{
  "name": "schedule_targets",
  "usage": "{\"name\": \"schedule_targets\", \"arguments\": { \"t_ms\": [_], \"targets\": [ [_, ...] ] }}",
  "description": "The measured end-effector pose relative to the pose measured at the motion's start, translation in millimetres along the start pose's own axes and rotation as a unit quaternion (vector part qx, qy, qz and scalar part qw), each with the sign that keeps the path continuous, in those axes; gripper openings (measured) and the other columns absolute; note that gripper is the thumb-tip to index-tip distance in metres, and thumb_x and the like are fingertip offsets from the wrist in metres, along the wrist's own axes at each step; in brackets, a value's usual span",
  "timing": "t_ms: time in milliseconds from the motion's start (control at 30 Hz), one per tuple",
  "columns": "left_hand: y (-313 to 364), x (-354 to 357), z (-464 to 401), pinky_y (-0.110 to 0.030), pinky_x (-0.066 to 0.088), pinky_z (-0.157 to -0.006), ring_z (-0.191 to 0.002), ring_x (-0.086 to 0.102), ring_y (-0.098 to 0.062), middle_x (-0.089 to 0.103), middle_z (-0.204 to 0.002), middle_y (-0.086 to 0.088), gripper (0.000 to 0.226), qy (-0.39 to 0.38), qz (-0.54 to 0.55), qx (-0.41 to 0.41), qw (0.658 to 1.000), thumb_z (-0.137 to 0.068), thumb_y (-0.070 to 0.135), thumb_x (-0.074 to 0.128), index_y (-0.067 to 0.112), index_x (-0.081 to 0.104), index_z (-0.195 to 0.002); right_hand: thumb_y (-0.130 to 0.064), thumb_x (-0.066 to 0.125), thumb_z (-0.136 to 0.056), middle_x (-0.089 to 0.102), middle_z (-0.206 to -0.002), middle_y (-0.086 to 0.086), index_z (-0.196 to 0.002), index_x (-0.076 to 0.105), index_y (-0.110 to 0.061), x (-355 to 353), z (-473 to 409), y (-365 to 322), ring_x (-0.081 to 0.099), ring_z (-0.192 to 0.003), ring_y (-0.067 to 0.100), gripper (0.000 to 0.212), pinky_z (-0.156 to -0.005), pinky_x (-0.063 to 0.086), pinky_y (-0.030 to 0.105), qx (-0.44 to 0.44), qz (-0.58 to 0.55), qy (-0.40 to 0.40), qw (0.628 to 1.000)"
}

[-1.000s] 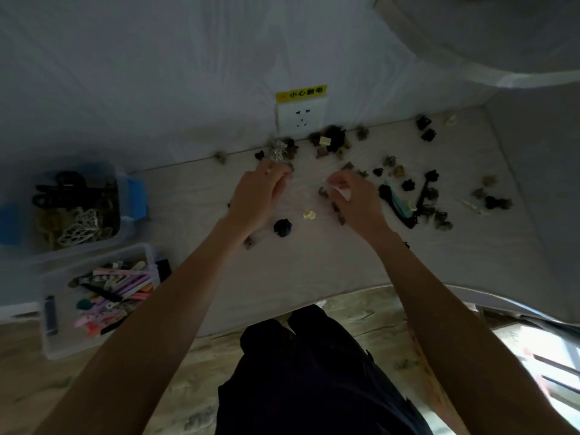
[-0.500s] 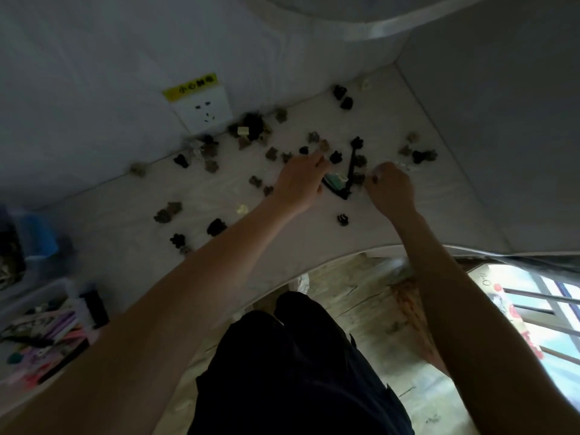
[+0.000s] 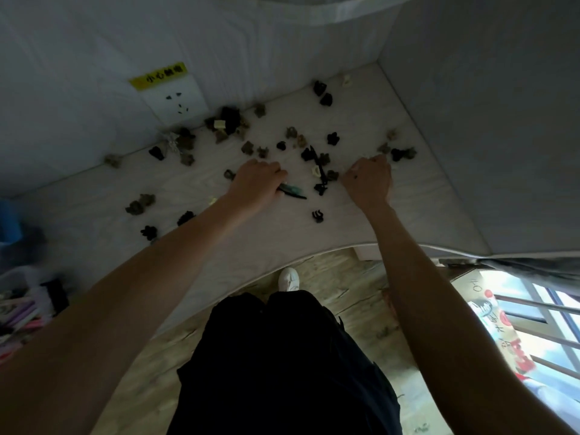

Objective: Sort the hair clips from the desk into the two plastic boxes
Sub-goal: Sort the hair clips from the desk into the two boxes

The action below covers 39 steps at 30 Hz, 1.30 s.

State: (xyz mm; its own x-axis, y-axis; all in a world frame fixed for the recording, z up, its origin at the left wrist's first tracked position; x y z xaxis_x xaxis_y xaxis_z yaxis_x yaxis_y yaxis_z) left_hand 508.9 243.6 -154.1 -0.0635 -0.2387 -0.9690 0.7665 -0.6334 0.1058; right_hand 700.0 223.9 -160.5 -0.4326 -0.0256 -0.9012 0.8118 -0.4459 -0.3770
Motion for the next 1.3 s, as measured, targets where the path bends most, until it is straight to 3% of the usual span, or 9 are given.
{"name": "schedule_targets", "arguments": {
  "t_ms": [100, 200, 333, 467, 600, 900, 1067, 1167, 1300],
  "targets": [
    [-2, 2, -3, -0.037, 0.041, -0.086, -0.105, 0.052, -0.030, 0.054, -0.115, -0.013, 0.033, -0.021, 0.023, -0.017, 0.999, -0.089, 0.027, 0.053, 0.008, 0.051, -0.116, -0.027, 0.054, -0.084, 0.058, -0.105, 0.018, -0.099, 0.056, -0.001, -11, -5, -8, 0.055, -0.099, 0.031, 0.030, -0.079, 0.046, 0.036, 0.005, -0.058, -0.006, 0.998],
    [-3, 1, -5, -0.035, 0.039, -0.089, -0.110, 0.047, -0.028, 0.054, -0.118, -0.012, 0.034, -0.028, 0.037, -0.018, 0.999, -0.088, 0.026, 0.056, 0.009, 0.051, -0.116, -0.024, 0.049, -0.091, 0.061, -0.095, 0.018, -0.111, 0.047, -0.002, -3, 0, -43, 0.059, -0.088, 0.031, 0.030, -0.064, 0.038, 0.030, -0.074, -0.042, -0.057, 0.995],
    [1, -1, -3, -0.034, 0.037, -0.087, -0.110, 0.047, -0.028, 0.059, -0.116, -0.010, 0.033, -0.012, 0.038, -0.014, 0.999, -0.089, 0.024, 0.056, 0.010, 0.051, -0.118, -0.021, 0.039, -0.096, 0.062, -0.108, 0.019, -0.116, 0.047, -0.003, 22, 1, -62, 0.057, -0.097, 0.033, 0.028, -0.072, 0.041, 0.033, -0.126, 0.110, -0.077, 0.983],
    [-4, 0, -1, -0.034, 0.038, -0.089, -0.110, 0.047, -0.027, 0.060, -0.116, -0.009, 0.034, -0.009, 0.052, -0.039, 0.998, -0.089, 0.028, 0.055, 0.011, 0.053, -0.119, -0.031, 0.045, -0.094, 0.063, -0.108, 0.016, -0.109, 0.052, -0.005, 30, 0, -65, 0.056, -0.100, 0.030, 0.031, -0.079, 0.040, 0.033, -0.131, 0.134, -0.066, 0.980],
    [-7, -1, 2, -0.035, 0.037, -0.089, -0.110, 0.048, -0.025, 0.059, -0.115, -0.009, 0.032, 0.003, 0.047, -0.049, 0.998, -0.090, 0.030, 0.054, 0.011, 0.054, -0.115, -0.027, 0.049, -0.093, 0.065, -0.105, 0.012, -0.104, 0.056, -0.008, 31, -2, -70, 0.057, -0.097, 0.026, 0.022, -0.070, 0.036, 0.029, -0.132, 0.152, -0.039, 0.979],
    [-11, -8, 10, -0.033, 0.037, -0.082, -0.100, 0.052, -0.026, 0.059, -0.110, -0.011, 0.026, 0.042, 0.065, -0.057, 0.995, -0.095, 0.025, 0.045, 0.010, 0.050, -0.116, -0.028, 0.049, -0.091, 0.059, -0.086, 0.012, -0.087, 0.052, -0.008, -4, 3, -45, 0.060, -0.088, 0.027, 0.020, -0.067, 0.034, 0.027, -0.050, -0.116, -0.018, 0.992],
    [-12, -19, 17, -0.034, 0.038, -0.080, -0.095, 0.053, -0.026, 0.065, -0.101, -0.010, 0.022, 0.110, 0.083, -0.059, 0.989, -0.094, 0.021, 0.045, 0.009, 0.054, -0.110, -0.021, 0.045, -0.093, 0.060, -0.111, 0.025, -0.114, 0.050, 0.005, -43, -11, 6, 0.058, -0.100, 0.036, 0.035, -0.077, 0.043, 0.038, -0.048, 0.011, 0.035, 0.998],
    [-9, -27, 22, -0.036, 0.039, -0.080, -0.095, 0.054, -0.028, 0.064, -0.100, -0.012, 0.022, 0.148, 0.093, -0.066, 0.982, -0.094, 0.020, 0.046, 0.007, 0.055, -0.110, -0.021, 0.044, -0.094, 0.055, -0.120, 0.029, -0.138, 0.031, 0.002, -40, -22, 25, 0.054, -0.108, 0.041, 0.051, -0.085, 0.043, 0.045, -0.036, 0.105, 0.011, 0.994],
    [-5, -31, 29, -0.039, 0.040, -0.078, -0.093, 0.054, -0.032, 0.062, -0.099, -0.017, 0.025, 0.174, 0.114, -0.090, 0.974, -0.095, 0.017, 0.046, 0.003, 0.057, -0.112, -0.019, 0.039, -0.097, 0.057, -0.116, 0.029, -0.134, 0.036, 0.002, -22, -29, 29, 0.058, -0.102, 0.041, 0.043, -0.084, 0.047, 0.047, -0.078, 0.134, -0.026, 0.988]
  ]
}}
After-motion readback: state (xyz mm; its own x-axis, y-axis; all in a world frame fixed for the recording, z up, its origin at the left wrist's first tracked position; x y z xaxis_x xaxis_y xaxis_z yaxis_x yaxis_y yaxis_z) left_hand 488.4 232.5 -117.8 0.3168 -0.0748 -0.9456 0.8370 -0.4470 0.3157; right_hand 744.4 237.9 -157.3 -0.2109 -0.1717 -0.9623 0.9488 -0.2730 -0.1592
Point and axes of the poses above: each hand's wrist, its own z-axis away from the middle knuckle, its own x-axis out of the palm, y = z × x, the point moved 10 cm from there along -z, towards the middle knuckle
